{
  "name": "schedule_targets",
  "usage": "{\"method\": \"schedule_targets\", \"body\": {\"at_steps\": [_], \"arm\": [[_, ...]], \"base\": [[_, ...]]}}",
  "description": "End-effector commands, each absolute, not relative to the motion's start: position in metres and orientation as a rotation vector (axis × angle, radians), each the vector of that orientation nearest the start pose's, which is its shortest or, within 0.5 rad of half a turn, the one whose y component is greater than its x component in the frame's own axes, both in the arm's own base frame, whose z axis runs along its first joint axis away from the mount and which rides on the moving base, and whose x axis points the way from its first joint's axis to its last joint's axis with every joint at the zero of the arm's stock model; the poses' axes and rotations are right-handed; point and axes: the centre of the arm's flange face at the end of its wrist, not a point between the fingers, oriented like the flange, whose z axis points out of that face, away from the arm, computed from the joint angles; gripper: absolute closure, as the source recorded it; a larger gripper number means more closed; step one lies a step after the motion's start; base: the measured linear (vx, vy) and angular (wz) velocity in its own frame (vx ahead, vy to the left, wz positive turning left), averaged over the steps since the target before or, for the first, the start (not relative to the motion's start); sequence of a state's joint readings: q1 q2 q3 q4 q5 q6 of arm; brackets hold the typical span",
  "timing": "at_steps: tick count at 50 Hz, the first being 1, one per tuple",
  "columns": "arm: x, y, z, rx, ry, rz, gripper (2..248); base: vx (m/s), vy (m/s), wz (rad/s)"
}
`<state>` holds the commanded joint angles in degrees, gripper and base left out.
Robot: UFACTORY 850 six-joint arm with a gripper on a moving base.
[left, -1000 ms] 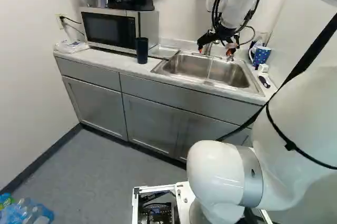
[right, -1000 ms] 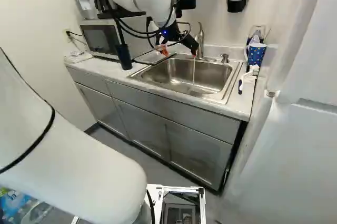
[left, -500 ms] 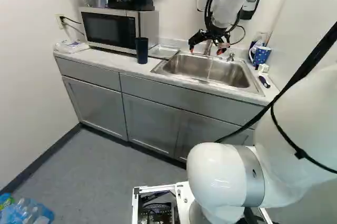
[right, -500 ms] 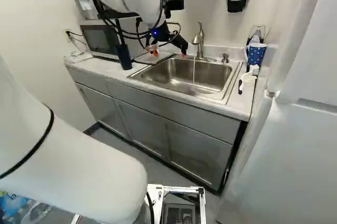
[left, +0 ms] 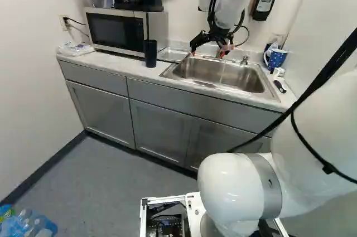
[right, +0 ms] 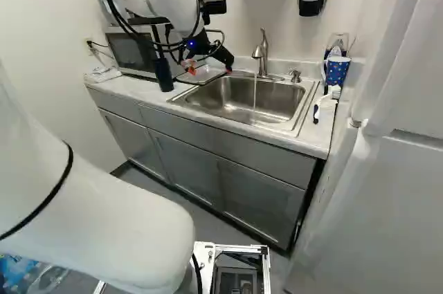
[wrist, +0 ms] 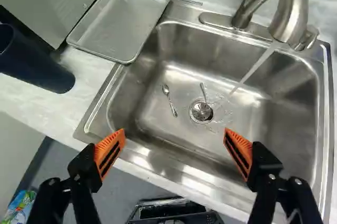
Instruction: Rinse the cup and place it in the tray
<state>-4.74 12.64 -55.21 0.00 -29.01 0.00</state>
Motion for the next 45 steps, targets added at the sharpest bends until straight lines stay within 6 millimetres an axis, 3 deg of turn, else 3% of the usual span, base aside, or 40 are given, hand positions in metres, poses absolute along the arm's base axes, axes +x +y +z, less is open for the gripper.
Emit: {"method": "schedule_targets", "body": {"at_steps": [45], "arm": [[0.426, 0.038, 0.653, -2.934, -0.129, -1.032, 3]], "base": [[0.0, 0.0, 0.0]]}}
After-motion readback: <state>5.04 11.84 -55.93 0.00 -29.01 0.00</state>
